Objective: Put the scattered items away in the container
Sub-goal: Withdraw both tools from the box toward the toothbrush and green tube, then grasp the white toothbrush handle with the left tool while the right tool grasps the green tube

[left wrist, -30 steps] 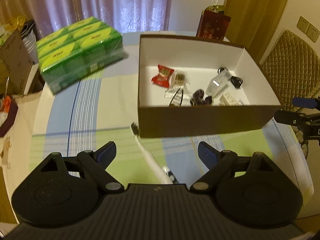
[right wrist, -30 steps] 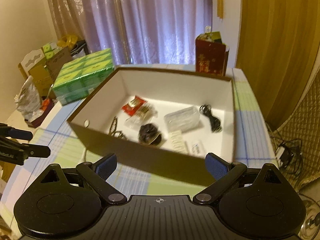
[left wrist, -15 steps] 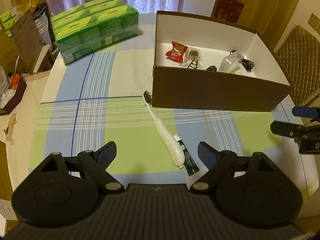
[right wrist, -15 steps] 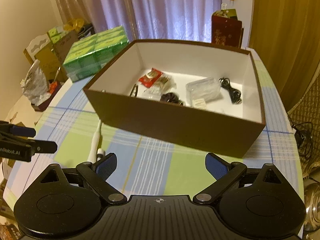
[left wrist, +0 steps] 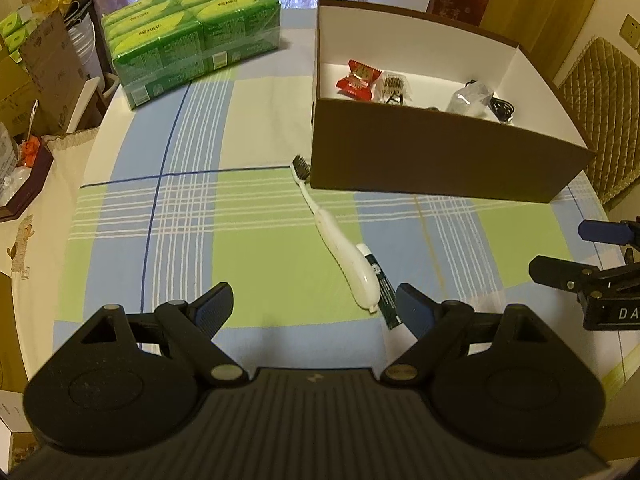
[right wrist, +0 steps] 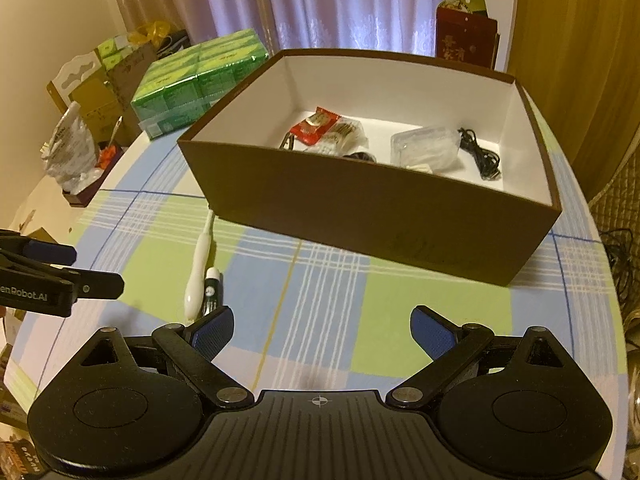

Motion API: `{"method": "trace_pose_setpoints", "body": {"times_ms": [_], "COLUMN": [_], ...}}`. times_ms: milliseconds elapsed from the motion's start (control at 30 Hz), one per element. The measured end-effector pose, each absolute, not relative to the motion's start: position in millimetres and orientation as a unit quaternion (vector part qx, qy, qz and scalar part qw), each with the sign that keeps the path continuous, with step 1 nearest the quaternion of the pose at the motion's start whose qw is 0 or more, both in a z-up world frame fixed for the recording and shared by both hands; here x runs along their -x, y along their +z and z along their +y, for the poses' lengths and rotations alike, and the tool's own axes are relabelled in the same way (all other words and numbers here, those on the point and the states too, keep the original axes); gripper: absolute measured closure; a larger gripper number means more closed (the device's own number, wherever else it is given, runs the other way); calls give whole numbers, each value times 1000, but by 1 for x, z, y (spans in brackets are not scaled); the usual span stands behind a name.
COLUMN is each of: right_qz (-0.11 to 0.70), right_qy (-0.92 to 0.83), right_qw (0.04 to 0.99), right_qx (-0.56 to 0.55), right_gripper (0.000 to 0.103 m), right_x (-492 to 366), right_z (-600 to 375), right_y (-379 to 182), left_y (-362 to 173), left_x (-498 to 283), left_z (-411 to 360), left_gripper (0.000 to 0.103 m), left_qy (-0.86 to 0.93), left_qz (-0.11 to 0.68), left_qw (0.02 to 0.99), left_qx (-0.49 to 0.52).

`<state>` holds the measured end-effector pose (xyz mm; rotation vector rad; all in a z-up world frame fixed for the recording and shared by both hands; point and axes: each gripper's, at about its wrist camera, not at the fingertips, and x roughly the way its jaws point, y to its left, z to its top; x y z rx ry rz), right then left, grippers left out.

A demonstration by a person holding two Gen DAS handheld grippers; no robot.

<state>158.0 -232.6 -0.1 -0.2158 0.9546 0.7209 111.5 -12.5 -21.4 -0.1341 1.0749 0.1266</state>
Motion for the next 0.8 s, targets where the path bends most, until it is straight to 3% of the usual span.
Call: {"method": "trace_pose_setpoints", "body": {"times_ms": [800], "right_qz": [476], "right_qy": [321], "right_qw": [813], "right_qx": [96], "right_gripper": [3], "right_x": [-162], "right_z": [-220], "right_y": [-44], "left_y": [-65], "left_x": [-121], "left_z": [-1], "left_gripper": [25], "left_qy": [52], "left_qz": [534], "left_qw": [840], "left_qx": [84]}}
